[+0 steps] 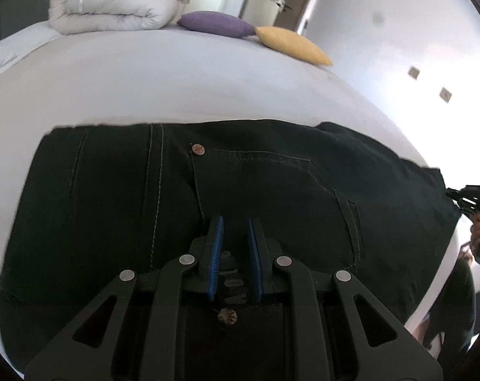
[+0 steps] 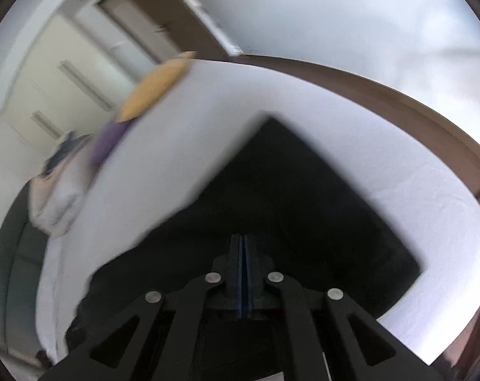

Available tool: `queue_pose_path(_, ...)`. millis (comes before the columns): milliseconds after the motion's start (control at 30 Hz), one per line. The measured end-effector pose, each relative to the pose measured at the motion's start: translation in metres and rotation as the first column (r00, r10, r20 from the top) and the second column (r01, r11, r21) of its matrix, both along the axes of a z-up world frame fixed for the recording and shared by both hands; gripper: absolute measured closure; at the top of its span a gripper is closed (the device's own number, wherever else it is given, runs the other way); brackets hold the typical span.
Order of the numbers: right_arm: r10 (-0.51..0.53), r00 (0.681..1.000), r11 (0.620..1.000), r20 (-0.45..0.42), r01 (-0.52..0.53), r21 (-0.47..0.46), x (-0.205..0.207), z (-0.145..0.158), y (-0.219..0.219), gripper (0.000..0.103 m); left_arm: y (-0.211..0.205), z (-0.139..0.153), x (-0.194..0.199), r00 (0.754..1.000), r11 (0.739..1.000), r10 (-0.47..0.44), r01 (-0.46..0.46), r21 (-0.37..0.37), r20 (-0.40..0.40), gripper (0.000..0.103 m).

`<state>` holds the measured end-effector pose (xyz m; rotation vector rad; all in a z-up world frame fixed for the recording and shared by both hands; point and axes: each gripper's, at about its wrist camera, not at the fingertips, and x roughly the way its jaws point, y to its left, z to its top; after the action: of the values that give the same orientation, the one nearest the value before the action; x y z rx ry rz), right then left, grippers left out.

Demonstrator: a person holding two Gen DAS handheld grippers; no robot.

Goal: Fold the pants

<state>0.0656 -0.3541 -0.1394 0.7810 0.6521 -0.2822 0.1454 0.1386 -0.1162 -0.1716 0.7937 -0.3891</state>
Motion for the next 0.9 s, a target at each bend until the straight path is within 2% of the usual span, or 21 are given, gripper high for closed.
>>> queue_pose_path(67, 0.142, 0.990, 0.990, 0.021, -0.142, -0.014, 0.024, 0.019, 0.044, 0.099, -0.001, -0.002, 0.001, 1.000, 1.000, 0.009, -0.009, -0.004, 0.001, 0.087)
queue_pose_path(133, 0.295, 0.955, 0.955, 0.025, -0.295, -0.029, 0.057, 0.030, 0.091, 0.099, -0.002, -0.003, 0.000, 1.000, 1.000, 0.008, -0.008, 0.015, 0.010, 0.087)
queue_pose_path(200, 0.456, 0.890, 0.890, 0.019, -0.456, -0.003, 0.098, 0.030, 0.144, 0.097, 0.005, -0.005, -0.007, 1.000, 1.000, 0.006, -0.007, 0.023, 0.018, 0.087)
queue_pose_path(300, 0.597, 0.801, 0.802, -0.034, -0.598, -0.001, 0.151, 0.019, 0.213, 0.097, 0.005, -0.011, -0.004, 1.000, 1.000, 0.007, -0.007, -0.007, 0.017, 0.087)
queue_pose_path(467, 0.738, 0.670, 0.675, -0.084, -0.727, 0.131, 0.210, -0.018, 0.294, 0.093, 0.016, -0.012, -0.012, 1.000, 0.999, 0.003, -0.002, -0.039, 0.017, 0.087)
queue_pose_path(533, 0.757, 0.642, 0.654, -0.124, -0.742, 0.148, 0.224, -0.032, 0.317, 0.093, 0.019, -0.013, -0.012, 1.000, 0.999, 0.002, -0.001, -0.052, 0.014, 0.087)
queue_pose_path(600, 0.748, 0.655, 0.663, -0.109, -0.729, 0.173, 0.232, -0.042, 0.321, 0.103, 0.022, -0.015, -0.010, 1.000, 0.998, 0.001, 0.000, -0.065, 0.010, 0.087)
queue_pose_path(700, 0.702, 0.710, 0.700, -0.060, -0.671, 0.245, 0.245, -0.053, 0.304, 0.103, 0.027, -0.016, -0.008, 1.000, 0.997, -0.002, 0.002, -0.081, 0.005, 0.087)
queue_pose_path(733, 0.681, 0.731, 0.720, -0.054, -0.653, 0.234, 0.248, -0.054, 0.295, 0.103, 0.028, -0.016, -0.008, 1.000, 0.997, -0.002, 0.002, -0.082, 0.004, 0.087)
queue_pose_path(833, 0.646, 0.764, 0.736, -0.010, -0.619, 0.273, 0.253, -0.058, 0.271, 0.103, 0.031, -0.018, -0.007, 1.000, 0.996, -0.003, 0.003, -0.090, 0.002, 0.087)
queue_pose_path(900, 0.597, 0.802, 0.772, 0.021, -0.582, 0.255, 0.251, -0.052, 0.255, 0.103, 0.032, -0.018, -0.007, 1.000, 0.996, -0.003, 0.003, -0.089, 0.004, 0.087)
